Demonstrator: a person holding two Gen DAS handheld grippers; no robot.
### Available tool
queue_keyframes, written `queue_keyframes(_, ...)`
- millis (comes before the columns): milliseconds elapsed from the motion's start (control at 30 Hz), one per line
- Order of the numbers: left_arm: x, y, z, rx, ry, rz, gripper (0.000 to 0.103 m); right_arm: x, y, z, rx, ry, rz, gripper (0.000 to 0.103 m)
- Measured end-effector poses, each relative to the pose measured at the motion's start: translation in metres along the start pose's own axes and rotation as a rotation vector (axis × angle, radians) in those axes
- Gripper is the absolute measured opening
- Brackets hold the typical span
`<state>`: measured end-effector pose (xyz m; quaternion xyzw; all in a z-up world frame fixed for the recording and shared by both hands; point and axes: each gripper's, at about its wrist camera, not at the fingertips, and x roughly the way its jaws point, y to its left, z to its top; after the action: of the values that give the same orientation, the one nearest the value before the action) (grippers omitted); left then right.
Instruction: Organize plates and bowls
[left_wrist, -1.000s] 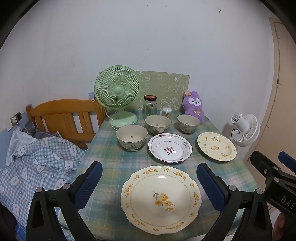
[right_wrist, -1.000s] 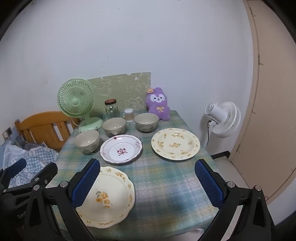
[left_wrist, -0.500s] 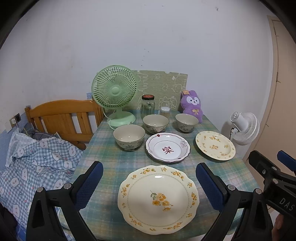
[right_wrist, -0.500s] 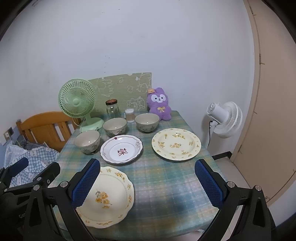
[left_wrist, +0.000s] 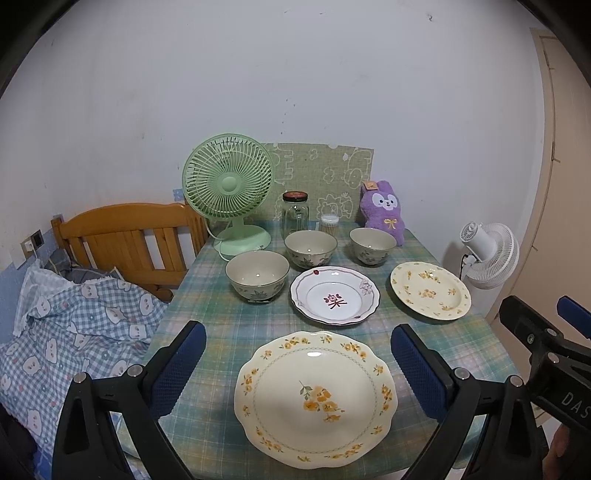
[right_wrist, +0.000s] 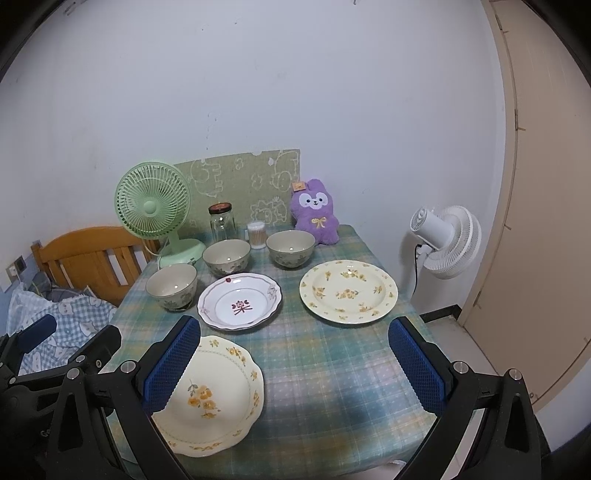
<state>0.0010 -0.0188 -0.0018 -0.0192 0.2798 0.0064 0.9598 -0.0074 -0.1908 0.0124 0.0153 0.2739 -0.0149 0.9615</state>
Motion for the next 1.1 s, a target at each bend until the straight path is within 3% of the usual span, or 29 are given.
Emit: queue_keyframes(1100, 0.0007, 0.0004, 0.0037, 0.01, -0.011, 0.008, 0.1, 0.0013, -0.0082, -0.0017, 0.007, 0.006, -0.019, 0.103)
